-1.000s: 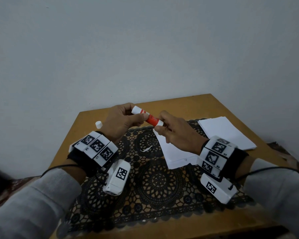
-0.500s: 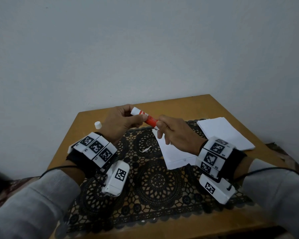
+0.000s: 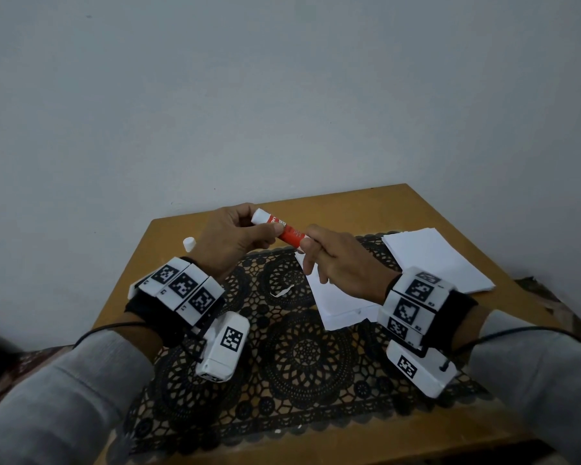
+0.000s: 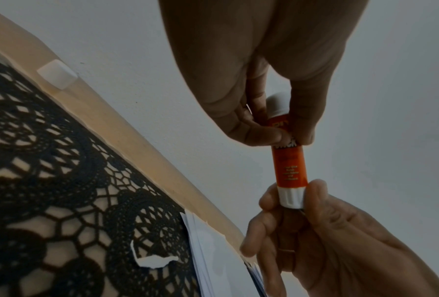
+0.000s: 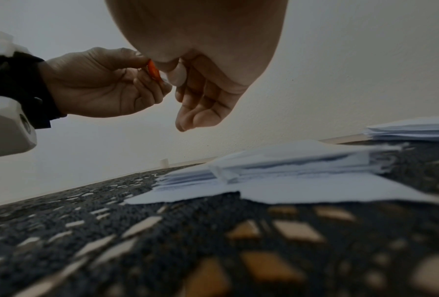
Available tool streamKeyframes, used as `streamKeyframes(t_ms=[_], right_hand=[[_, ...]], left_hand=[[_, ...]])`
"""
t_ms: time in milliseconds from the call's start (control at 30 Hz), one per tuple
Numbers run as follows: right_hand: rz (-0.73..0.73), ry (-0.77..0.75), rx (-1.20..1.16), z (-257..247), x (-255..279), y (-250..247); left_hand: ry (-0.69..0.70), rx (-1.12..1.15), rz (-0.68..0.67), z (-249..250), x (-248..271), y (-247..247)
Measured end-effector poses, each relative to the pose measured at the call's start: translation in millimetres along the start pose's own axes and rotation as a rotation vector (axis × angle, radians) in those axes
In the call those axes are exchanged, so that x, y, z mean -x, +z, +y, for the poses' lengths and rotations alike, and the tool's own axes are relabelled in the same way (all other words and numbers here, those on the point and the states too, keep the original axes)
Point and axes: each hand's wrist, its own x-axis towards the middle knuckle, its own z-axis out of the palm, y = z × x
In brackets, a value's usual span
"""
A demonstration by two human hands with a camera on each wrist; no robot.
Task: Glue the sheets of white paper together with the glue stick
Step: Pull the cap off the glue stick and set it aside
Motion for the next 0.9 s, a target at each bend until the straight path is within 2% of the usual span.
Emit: streamKeyframes(t_ms=[200,467,600,667,767,900], right_hand=[[-0.022,0.066,-0.169,-0.7,1.2,-3.8],[-0.034,0.096,-0.254,4.2,0.7,-6.6],[-0.021,0.080,-0.208,4.7,-0.8,-4.8],[0.013,0.048,-0.119,4.0,-0.4,-4.2],[0.063,-0.029,0.017,3.4,-0.8,-2.2],[0.089,-0.056,0.088,5.8,-1.8,-1.3]], left_hand=[[0.015,0.041,-0.012,-3.5,0.9,0.3],[0.029,0.153,-0.121,-2.8,1.2,6.6],[0.004,0.239,-0.073,1.4,-1.2,10.5],[0.046,0.114,-0.035,4.2,-0.8,13.3],[0.174,-0.170,-0.048,9.7,4.2,20.7],[0.273,-0.343,-0.083,15.3,10.5,31.4]])
